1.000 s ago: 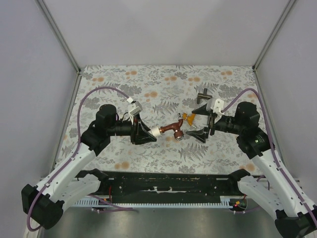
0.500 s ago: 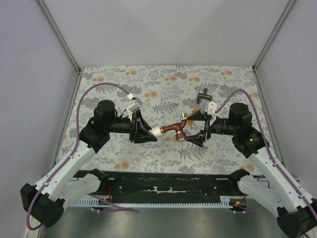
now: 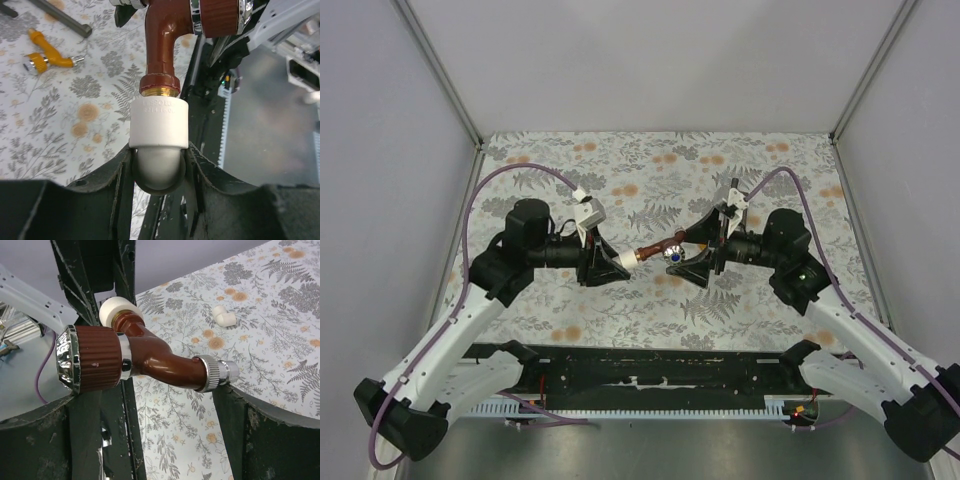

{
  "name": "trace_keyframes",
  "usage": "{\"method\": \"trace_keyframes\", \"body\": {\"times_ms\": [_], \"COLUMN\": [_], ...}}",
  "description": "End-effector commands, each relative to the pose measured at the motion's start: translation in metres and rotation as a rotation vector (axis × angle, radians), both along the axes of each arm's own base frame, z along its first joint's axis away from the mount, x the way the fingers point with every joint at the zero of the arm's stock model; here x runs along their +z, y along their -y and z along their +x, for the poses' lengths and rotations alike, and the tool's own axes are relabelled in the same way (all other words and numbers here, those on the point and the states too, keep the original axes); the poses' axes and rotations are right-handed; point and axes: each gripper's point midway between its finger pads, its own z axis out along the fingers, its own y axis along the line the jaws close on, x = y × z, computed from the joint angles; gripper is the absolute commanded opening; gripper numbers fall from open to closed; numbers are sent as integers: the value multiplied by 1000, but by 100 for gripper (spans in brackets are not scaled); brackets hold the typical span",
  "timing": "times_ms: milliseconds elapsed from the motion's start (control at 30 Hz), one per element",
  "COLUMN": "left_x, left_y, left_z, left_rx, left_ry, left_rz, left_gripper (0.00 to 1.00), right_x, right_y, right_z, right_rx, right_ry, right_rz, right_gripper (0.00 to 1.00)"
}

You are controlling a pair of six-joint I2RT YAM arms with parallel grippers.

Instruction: Install the water faucets

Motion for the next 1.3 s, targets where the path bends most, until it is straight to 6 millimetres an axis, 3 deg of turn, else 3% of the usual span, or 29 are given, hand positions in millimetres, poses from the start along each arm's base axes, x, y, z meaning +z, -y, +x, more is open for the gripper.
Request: {"method": "trace_keyframes", "body": {"times_ms": [0,200,533,700,967,1267], "left_x": [5,5,6,17,21,28], "left_y": [-15,-16,-8,-8,-9,-5], "left_z": [0,-11,-27,-26,-19,-16], "left_rx": [1,-61,-164,-158,-122,-123], "left_ry": [203,238,152,185,243,269], "left_rz": [95,98,56,44,39,13], "left_gripper": [2,2,2,2,2,2], "right_x": [32,29,42,36,25,35], "right_y": [-3,-6,-11,-18,-19,-22], "right_z": [14,22,7,-7,-15,-24], "right_rx": [-71,-77,74,209,236,297], "right_ry": [-44,-53,140,45,-109,-129], "right_rz": [56,31,-16,-50,-52,-7], "right_gripper": [98,98,98,98,98,96]}}
